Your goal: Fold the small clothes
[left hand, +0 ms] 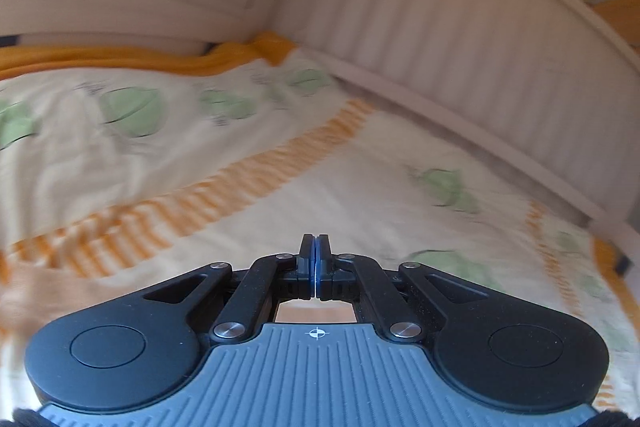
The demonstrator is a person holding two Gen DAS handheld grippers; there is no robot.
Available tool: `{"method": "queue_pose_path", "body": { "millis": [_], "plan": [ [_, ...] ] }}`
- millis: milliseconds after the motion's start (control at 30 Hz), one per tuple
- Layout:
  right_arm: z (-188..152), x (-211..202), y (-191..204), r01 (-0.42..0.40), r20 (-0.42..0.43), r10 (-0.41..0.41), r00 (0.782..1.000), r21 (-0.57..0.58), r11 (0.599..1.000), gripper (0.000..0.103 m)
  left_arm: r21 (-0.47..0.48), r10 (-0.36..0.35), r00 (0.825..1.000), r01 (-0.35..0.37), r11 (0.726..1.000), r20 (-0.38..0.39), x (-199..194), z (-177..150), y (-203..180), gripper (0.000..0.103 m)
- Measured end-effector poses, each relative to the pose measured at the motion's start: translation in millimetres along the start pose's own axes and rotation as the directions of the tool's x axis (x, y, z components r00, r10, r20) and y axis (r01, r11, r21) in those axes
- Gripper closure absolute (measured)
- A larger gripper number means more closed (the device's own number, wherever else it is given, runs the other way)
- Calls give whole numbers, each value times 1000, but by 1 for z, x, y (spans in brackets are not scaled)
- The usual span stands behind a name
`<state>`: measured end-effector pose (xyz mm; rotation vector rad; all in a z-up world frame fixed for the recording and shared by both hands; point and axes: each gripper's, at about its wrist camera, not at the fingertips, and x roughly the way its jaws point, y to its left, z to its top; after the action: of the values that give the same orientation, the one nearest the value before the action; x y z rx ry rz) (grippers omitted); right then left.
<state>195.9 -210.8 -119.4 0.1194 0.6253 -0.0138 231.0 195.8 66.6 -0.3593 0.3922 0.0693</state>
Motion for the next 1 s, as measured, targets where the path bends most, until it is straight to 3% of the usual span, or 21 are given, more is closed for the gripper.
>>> {"method": "queue_pose_path", "body": {
  "millis": [167, 300, 467, 667, 800, 833, 867, 933, 1000],
  "plan": [
    [-1, -1, -2, -16, 9, 16, 1000, 19, 1000, 0, 59, -171, 984, 174, 983, -48, 12, -14, -90, 103],
    [-1, -1, -5, -32, 16, 31, 999, 37, 999, 0, 95, -276, 953, 289, 953, -124, 31, -50, -158, 103],
    [-1, -2, -8, -48, 22, 47, 999, 55, 997, 0, 117, -342, 909, 377, 919, -240, 61, -107, -218, 103],
    [-2, -2, -9, -55, 25, 54, 998, 63, 996, 0, 126, -380, 854, 447, 886, -355, 71, -152, -238, 98],
    [-2, -2, -9, -54, 25, 53, 998, 62, 997, 0, 103, -371, 864, 426, 899, -341, 62, -150, -212, 93],
    [-1, -2, -9, -53, 24, 52, 998, 61, 997, 0, 81, -363, 870, 410, 908, -333, 60, -147, -200, 78],
    [-1, -2, -9, -52, 23, 51, 998, 61, 997, 0, 54, -358, 877, 394, 918, -320, 56, -143, -183, 54],
    [-1, -2, -8, -52, 23, 50, 998, 60, 997, 0, -10, -323, 903, 334, 942, -282, 47, -131, -139, 28],
    [-1, -2, -8, -50, 22, 48, 999, 58, 997, 0, -50, -235, 942, 230, 972, -241, 33, -118, -89, 22]
  ]
}}
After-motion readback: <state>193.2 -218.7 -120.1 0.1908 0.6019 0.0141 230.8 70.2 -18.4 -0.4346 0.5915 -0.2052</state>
